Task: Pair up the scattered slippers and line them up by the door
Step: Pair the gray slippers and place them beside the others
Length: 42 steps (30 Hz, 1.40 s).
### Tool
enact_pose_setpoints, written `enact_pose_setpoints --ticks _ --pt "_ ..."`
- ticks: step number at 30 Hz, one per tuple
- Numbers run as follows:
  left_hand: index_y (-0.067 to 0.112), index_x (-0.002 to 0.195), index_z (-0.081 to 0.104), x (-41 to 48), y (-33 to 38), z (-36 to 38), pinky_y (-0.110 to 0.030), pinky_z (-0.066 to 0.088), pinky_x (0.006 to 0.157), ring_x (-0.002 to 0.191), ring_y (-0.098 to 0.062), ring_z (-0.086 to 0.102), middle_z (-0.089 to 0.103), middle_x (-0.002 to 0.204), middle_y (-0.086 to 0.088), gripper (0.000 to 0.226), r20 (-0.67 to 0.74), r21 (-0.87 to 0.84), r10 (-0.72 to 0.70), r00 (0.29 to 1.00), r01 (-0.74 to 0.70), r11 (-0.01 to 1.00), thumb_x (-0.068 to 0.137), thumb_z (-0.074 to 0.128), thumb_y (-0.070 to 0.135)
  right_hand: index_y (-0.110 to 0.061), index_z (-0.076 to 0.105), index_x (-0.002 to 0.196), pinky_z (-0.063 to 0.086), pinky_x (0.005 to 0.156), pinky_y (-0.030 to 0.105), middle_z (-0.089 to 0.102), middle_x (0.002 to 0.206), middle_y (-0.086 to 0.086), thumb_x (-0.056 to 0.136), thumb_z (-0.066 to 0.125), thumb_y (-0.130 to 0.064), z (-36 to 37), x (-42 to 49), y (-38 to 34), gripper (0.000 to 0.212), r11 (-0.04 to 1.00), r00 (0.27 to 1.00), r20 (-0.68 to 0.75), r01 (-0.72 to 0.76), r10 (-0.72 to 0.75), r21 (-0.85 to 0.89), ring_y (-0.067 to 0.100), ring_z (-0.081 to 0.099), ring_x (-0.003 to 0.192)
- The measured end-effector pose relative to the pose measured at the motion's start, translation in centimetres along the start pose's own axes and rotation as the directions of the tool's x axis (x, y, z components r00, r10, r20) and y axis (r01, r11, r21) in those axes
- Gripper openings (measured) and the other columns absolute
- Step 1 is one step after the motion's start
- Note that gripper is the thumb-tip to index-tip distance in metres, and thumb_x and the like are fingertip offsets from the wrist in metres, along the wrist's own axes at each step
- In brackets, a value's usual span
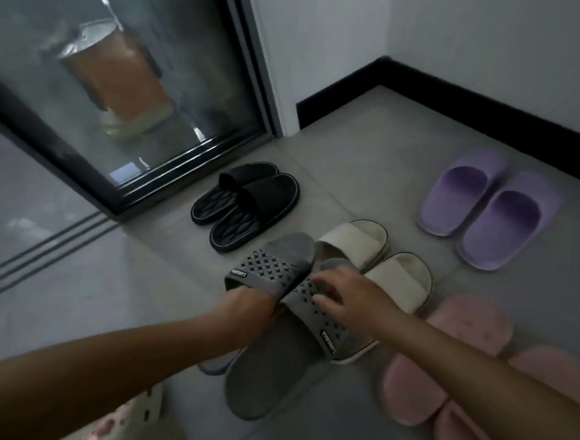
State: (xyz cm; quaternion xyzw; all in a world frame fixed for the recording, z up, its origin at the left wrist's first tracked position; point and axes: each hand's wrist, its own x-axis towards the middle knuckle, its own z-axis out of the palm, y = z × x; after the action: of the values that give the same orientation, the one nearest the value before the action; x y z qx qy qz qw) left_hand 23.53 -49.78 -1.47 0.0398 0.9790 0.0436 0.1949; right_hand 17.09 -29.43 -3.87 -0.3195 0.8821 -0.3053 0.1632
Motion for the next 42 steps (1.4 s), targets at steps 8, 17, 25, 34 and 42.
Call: enact_pose_setpoints --ticks 8,17,25,34,42 --pt "0.027 0.145 0.023 0.3 -10.1 1.7 -0.034 0.036 0.107 0.133 -0.025 0.039 0.035 0.149 -0.006 0.056 -0.024 -0.100 0.100 0.995 -0.101 0.990 0.094 0.038 0.044 -0.035 0.038 0.134 0.047 0.086 0.035 0.045 0.125 -0.002 0.088 0.047 -0.055 3.3 7.1 -6.2 0.051 0.990 0.979 0.197 -0.017 0.045 -0.144 0.019 0.051 0.108" --pt "0.013 0.118 0.058 4.7 -16.2 4.1 -0.040 0.049 0.084 0.104 -0.035 0.061 0.063 0.116 -0.014 0.029 0.307 0.043 0.231 0.923 -0.256 0.966 0.095 0.041 0.023 -0.033 0.045 0.127 0.043 0.080 0.031 0.042 0.120 -0.001 0.082 0.056 -0.052 7.8 13.3 -9.4 0.050 0.931 0.899 0.268 -0.293 0.345 -0.217 0.019 0.050 0.105" --pt "0.010 0.079 0.062 11.2 -17.8 -2.7 -0.029 0.049 0.066 0.082 -0.022 0.064 0.071 0.090 -0.006 0.040 0.878 0.009 0.184 0.442 -0.400 0.917 0.092 0.048 0.045 -0.027 0.059 0.103 0.047 0.085 0.034 0.053 0.107 0.000 0.088 0.054 -0.045 8.2 18.8 -7.8 0.025 0.847 0.844 0.069 -0.527 0.531 -0.074 0.019 0.055 0.098" --pt "0.011 0.068 0.057 16.4 -18.7 -4.4 -0.027 0.040 0.056 0.065 -0.022 0.058 0.059 0.065 0.000 0.031 0.511 0.007 0.314 0.800 -0.369 0.929 0.083 0.061 0.038 -0.021 0.059 0.114 0.042 0.079 0.028 0.059 0.112 0.005 0.085 0.063 -0.035 9.3 20.5 -7.1 0.031 0.818 0.813 0.110 -0.575 0.572 -0.009 0.019 0.056 0.096" --pt "0.009 0.099 0.047 18.0 -21.2 -2.1 -0.038 0.044 0.075 0.100 -0.038 0.060 0.063 0.106 -0.016 0.035 0.000 -0.288 0.042 0.999 -0.040 0.957 0.084 0.061 0.038 -0.025 0.054 0.093 0.038 0.063 0.031 0.050 0.092 0.001 0.086 0.044 -0.061 9.2 18.2 -7.5 0.038 0.767 0.795 0.015 -0.580 0.606 -0.275 0.020 0.052 0.083"
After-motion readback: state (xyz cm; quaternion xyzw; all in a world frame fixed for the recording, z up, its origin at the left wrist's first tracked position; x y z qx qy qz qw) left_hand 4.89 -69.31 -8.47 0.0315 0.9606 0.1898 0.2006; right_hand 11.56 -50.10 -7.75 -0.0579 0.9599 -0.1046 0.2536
